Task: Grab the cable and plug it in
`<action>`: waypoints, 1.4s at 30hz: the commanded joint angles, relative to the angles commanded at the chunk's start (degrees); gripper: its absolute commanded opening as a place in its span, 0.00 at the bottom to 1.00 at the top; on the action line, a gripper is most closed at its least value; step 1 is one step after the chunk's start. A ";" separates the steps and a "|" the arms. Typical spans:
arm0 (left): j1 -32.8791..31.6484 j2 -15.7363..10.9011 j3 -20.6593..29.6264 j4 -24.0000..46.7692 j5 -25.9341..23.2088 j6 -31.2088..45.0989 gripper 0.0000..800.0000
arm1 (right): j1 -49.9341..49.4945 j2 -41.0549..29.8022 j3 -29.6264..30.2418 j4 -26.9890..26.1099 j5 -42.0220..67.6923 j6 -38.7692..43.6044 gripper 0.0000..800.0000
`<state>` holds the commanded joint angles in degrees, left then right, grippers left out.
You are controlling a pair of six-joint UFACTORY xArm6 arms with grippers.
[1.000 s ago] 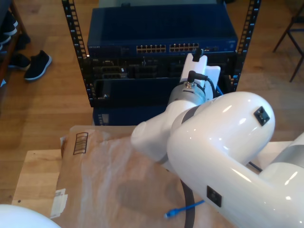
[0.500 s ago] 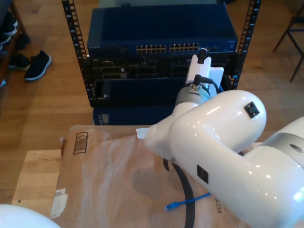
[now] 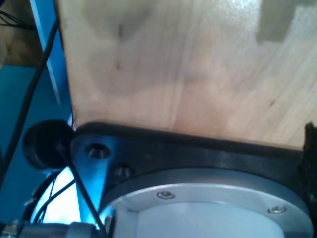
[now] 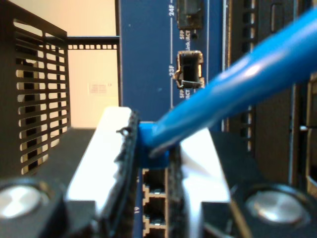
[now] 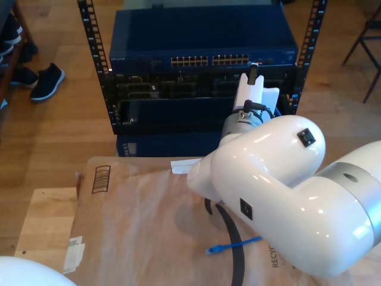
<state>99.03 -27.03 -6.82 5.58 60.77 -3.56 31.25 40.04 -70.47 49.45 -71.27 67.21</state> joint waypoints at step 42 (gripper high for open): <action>0.00 0.00 0.00 0.00 0.00 -0.09 1.00 | -2.20 3.52 -2.99 -4.84 -1.32 0.35 0.00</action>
<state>99.03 -27.03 -6.82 5.58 60.77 -3.65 29.05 43.56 -73.46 44.62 -72.59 67.56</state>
